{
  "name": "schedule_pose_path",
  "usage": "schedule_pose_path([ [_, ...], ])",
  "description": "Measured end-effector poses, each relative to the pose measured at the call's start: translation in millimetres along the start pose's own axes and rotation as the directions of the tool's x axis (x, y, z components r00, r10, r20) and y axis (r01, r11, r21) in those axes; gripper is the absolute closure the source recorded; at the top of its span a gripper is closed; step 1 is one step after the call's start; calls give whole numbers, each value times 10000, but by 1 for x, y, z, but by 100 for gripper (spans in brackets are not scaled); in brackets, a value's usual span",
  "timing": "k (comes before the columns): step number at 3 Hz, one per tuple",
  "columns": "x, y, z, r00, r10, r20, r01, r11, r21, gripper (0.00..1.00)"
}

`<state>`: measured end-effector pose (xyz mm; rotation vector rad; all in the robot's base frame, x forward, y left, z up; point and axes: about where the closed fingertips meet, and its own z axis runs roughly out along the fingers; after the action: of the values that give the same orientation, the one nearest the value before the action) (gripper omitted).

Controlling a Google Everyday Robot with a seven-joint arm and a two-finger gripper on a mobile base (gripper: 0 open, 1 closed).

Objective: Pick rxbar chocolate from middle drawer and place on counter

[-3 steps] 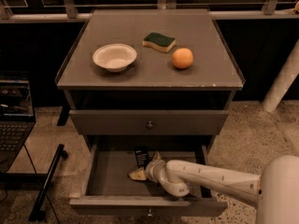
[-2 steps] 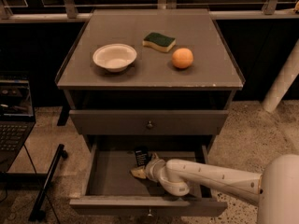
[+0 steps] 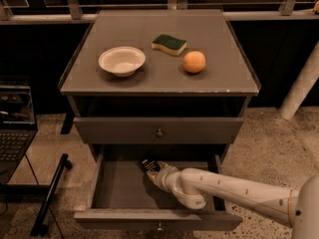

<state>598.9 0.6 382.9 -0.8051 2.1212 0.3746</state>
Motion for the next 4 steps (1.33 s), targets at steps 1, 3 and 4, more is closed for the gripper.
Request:
schedule_pose_path([
  [1,-19,0,-14,9993,-225,314,235,9992,-336,100],
  [3,-17,7,-23,9991,-324,288,350,9948,-954,100],
  [4,-5,13,-63,9960,-860,226,887,9780,-1887,100],
])
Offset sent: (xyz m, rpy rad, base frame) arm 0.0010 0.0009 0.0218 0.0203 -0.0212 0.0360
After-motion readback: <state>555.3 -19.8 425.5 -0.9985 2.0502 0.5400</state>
